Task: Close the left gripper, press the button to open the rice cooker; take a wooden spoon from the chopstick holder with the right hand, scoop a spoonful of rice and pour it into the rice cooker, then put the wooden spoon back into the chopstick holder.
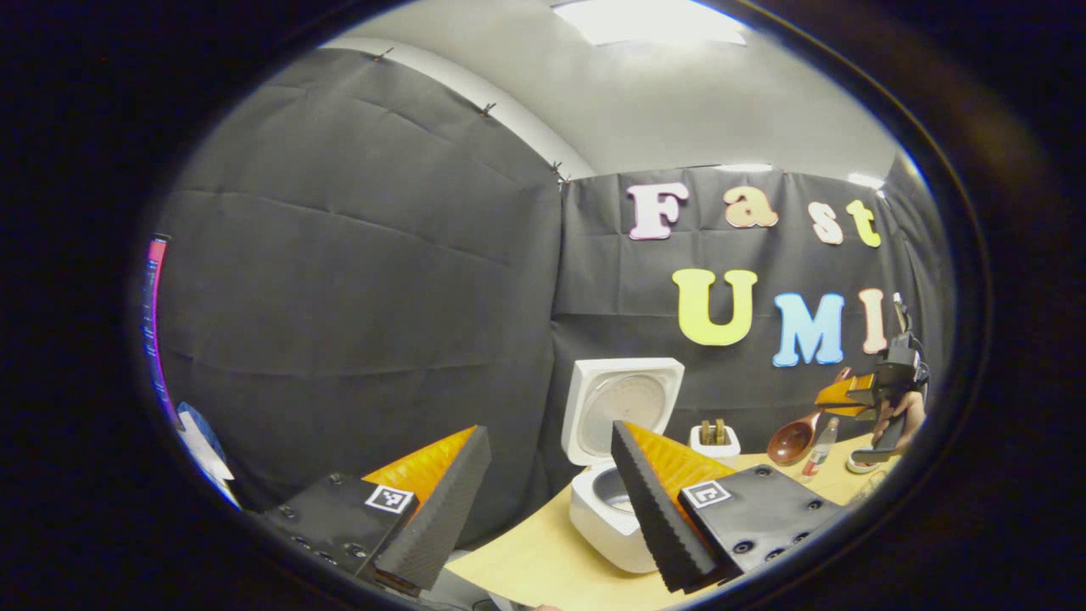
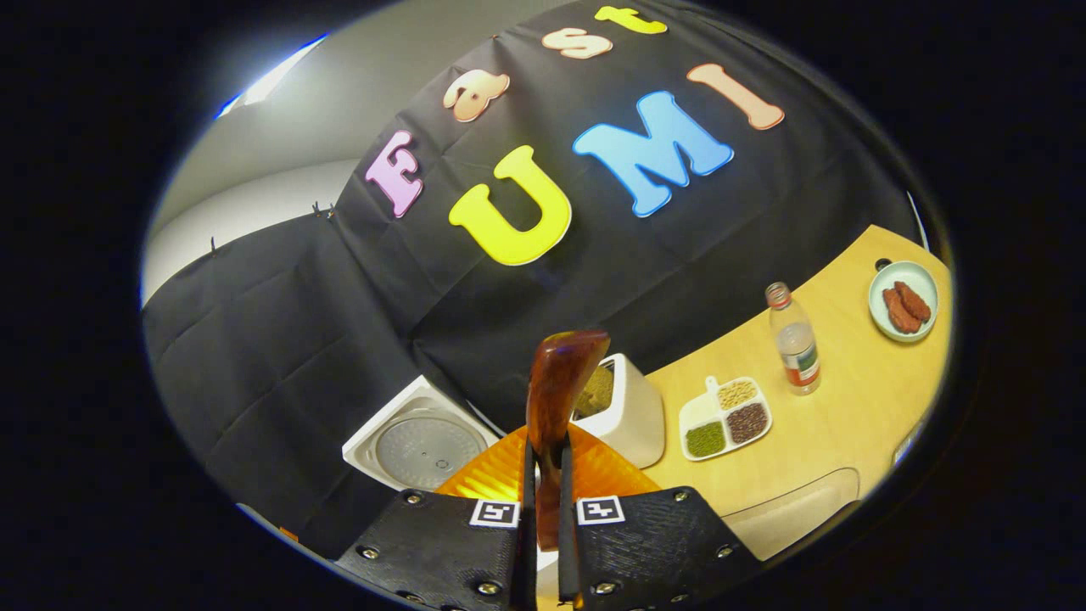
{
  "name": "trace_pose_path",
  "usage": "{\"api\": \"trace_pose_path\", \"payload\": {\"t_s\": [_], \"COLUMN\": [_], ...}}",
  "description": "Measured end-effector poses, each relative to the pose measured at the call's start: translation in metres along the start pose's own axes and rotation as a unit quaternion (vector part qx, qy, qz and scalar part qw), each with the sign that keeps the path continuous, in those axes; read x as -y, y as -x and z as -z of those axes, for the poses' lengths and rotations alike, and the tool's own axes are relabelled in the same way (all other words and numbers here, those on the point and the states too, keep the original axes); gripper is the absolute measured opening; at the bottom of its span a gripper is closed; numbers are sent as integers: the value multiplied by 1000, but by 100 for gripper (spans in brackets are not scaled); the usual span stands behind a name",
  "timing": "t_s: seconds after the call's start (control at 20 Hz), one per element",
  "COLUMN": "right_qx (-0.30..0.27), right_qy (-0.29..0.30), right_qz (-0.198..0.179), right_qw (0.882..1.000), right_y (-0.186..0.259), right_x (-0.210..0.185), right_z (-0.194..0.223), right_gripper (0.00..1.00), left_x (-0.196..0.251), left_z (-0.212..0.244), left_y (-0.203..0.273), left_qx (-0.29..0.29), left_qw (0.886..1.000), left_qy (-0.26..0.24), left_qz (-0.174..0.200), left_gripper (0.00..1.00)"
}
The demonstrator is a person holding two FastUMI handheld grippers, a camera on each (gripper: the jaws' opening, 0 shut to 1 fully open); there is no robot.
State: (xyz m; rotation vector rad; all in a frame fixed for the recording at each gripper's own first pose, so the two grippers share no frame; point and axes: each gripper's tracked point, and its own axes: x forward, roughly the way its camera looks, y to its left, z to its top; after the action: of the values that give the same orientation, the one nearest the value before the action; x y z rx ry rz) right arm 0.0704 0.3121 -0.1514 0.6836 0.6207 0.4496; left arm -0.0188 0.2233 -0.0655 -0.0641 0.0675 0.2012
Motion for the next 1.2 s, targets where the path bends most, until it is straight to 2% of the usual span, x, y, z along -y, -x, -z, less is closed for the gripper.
{"api": "trace_pose_path", "payload": {"t_s": [0.2,0.25,0.3,0.35,0.4,0.75,0.95,1.1,1.2], "right_qx": [24,32,37,41,45,73,79,80,81], "right_qy": [3,6,8,8,8,19,17,16,15], "right_qz": [32,43,51,57,63,120,149,170,186], "right_qw": [999,999,998,998,997,990,986,982,979], "right_y": [25,32,39,45,52,112,135,152,156], "right_x": [40,50,60,67,75,148,187,213,233], "right_z": [-28,-34,-41,-45,-50,-86,-89,-91,-84], "right_gripper": [10,10,10,10,10,10,10,10,10], "left_x": [37,46,55,63,72,131,163,185,199], "left_z": [-6,-7,-8,-11,-13,-18,-21,-21,-24], "left_y": [-2,-3,-3,-4,-5,-4,0,1,4], "left_qx": [3,4,5,7,9,14,13,12,13], "left_qw": [1000,1000,999,999,999,997,995,994,993], "left_qy": [3,2,0,0,1,0,0,-5,-11], "left_qz": [24,29,35,41,47,80,100,112,120], "left_gripper": [99,95,99,95,99,99,99,95,99]}}
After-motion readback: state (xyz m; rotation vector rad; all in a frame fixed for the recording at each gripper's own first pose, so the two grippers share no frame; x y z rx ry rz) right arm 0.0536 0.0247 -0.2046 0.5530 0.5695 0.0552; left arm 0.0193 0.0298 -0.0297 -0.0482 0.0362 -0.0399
